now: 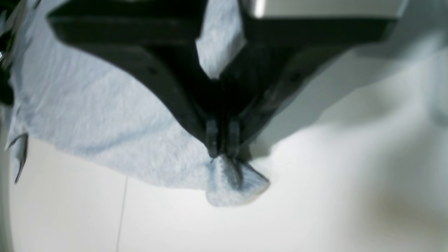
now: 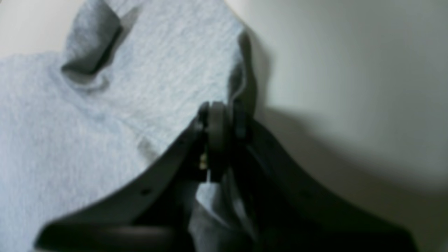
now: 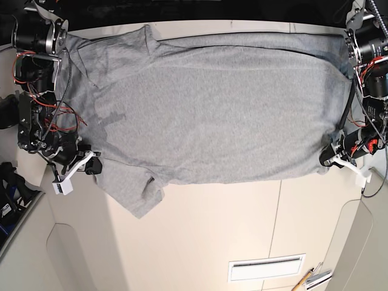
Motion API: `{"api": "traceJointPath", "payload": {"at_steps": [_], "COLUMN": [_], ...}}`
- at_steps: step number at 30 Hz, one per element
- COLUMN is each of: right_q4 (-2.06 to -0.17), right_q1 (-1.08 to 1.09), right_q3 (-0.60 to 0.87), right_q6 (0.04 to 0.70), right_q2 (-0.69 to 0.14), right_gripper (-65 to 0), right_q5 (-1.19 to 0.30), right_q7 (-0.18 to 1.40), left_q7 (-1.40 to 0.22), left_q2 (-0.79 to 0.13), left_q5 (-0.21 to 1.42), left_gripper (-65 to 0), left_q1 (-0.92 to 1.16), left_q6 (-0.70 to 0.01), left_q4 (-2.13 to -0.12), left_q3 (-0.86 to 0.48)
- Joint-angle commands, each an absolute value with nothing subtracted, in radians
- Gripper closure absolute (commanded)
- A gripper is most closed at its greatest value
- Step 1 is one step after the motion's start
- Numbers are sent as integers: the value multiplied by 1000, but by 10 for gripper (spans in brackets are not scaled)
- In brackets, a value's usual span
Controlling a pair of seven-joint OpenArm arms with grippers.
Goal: Fold the T-shirt properly
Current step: 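Grasp the hem and fold it over toward the shoulder edge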
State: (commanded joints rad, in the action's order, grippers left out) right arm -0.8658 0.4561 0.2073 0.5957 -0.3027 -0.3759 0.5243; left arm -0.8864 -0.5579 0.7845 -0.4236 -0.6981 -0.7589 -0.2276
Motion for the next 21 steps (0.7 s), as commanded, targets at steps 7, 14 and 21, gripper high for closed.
{"api": "traceJointPath", "payload": {"at_steps": [7,14,21], "right_q4": [-990,-1194,-1340], "right_q1": [434,280,148], "right_q3": [207,209,263], "right_q6": [598,601,599], "right_q2": [-336,-383,-385], "right_gripper": [0,0,0], "right_q5": [-504,-569,-569], "right_q7": [633,652,657], "left_q7": [-1082,-1151,-1187], "left_q2": [-625,-687,-717], "left_q5": [983,1068,1089], "left_gripper": [0,0,0], "left_q1": [-414,-308,-163], "left_q6": [-698,-698,-698], "left_q4": [-868,-1003,-1197], "left_q3": [-228,-228,-229]}}
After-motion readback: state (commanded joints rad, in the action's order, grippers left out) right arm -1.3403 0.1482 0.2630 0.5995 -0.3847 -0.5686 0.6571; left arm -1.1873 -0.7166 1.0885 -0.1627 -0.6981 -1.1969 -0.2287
